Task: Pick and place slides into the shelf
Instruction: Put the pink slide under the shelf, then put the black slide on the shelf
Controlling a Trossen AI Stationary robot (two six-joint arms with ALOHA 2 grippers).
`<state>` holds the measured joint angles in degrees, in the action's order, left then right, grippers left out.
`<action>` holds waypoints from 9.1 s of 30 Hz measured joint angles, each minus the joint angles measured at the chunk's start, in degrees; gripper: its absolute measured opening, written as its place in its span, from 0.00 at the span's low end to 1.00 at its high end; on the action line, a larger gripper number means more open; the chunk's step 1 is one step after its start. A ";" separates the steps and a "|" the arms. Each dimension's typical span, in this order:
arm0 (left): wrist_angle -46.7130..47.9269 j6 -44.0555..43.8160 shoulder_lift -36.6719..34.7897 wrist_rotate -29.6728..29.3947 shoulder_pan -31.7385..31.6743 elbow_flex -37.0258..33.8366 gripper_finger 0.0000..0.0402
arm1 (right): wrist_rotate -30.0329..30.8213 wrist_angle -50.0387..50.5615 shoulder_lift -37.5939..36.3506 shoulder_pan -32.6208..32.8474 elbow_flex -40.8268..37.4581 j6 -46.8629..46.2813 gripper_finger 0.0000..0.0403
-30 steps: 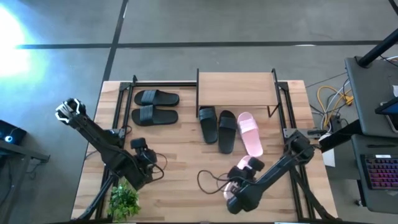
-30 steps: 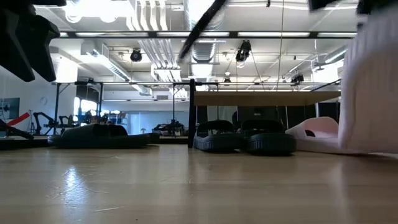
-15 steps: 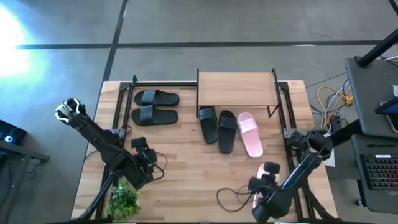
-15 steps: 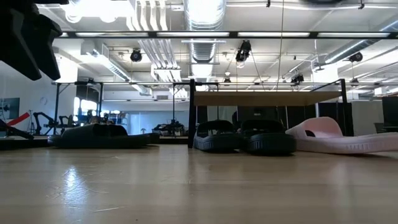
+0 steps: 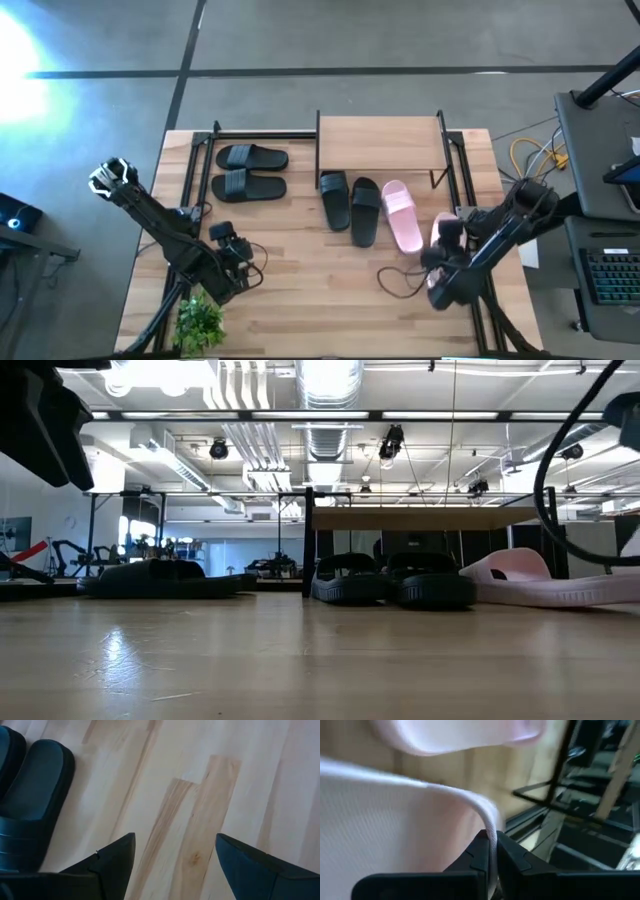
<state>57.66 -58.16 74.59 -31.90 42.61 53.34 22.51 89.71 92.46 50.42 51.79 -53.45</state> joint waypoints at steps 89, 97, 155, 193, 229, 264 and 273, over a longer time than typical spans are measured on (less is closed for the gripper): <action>-9.53 0.02 0.07 0.52 -2.91 0.26 0.65 | 13.53 -3.94 -2.39 -22.45 4.54 8.88 0.49; -19.62 0.05 0.02 1.56 -2.93 0.52 0.65 | -2.45 -2.38 -2.47 -22.27 17.24 -5.51 0.48; 17.09 4.80 27.43 1.98 -62.50 8.08 0.49 | 5.68 -17.90 -3.17 -7.68 32.70 -54.27 0.48; 14.13 17.69 10.33 -0.90 -40.17 22.11 0.00 | 6.60 -14.40 -3.15 -7.07 31.56 -50.56 0.48; -27.67 88.56 46.55 -15.60 -52.38 62.24 0.00 | 64.30 -0.03 -13.49 -0.18 55.70 -51.10 0.48; -26.19 88.65 51.06 -20.96 -53.37 67.13 0.47 | 62.59 -0.12 -13.57 -0.18 61.27 -39.52 0.48; -12.79 83.95 44.47 -22.99 -47.95 67.06 0.47 | 62.61 0.10 -13.70 -0.18 61.22 -39.01 0.48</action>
<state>44.87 25.79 119.06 -54.89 -5.33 120.40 85.12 89.81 78.76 50.24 113.01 -92.47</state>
